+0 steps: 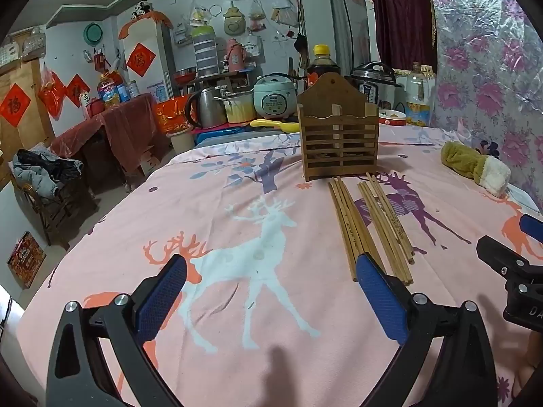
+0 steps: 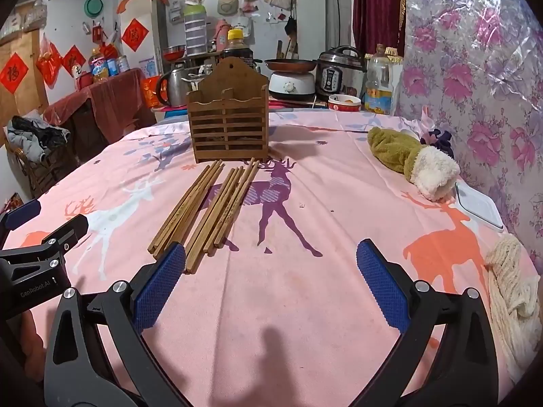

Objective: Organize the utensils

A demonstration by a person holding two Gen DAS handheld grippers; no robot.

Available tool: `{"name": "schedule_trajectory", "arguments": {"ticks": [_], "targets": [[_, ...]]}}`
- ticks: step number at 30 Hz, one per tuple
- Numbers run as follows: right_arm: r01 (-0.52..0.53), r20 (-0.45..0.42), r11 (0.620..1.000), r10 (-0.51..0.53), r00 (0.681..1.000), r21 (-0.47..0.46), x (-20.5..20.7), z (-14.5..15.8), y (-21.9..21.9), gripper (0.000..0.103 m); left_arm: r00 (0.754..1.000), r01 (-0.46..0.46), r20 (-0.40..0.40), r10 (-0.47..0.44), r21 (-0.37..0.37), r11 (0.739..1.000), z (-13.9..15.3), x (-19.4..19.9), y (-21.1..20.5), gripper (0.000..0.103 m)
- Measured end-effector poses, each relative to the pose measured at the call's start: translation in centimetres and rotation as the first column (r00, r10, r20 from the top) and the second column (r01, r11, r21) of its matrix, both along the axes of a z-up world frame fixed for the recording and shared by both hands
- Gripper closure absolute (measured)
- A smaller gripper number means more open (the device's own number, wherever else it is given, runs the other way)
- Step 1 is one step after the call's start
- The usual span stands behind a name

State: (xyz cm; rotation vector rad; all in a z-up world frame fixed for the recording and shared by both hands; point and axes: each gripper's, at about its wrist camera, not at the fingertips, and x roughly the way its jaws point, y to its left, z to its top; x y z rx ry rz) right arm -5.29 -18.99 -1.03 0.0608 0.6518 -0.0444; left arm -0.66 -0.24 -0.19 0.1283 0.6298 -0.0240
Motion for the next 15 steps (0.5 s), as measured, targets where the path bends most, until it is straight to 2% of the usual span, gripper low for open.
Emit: {"name": "schedule_trajectory", "arguments": {"ticks": [15], "targets": [[0.000, 0.000, 1.000, 0.000, 1.000, -0.001, 0.07, -0.14, -0.06, 0.006, 1.000, -0.003, 0.002, 0.003, -0.001, 1.000, -0.02, 0.10, 0.05, 0.006]]}}
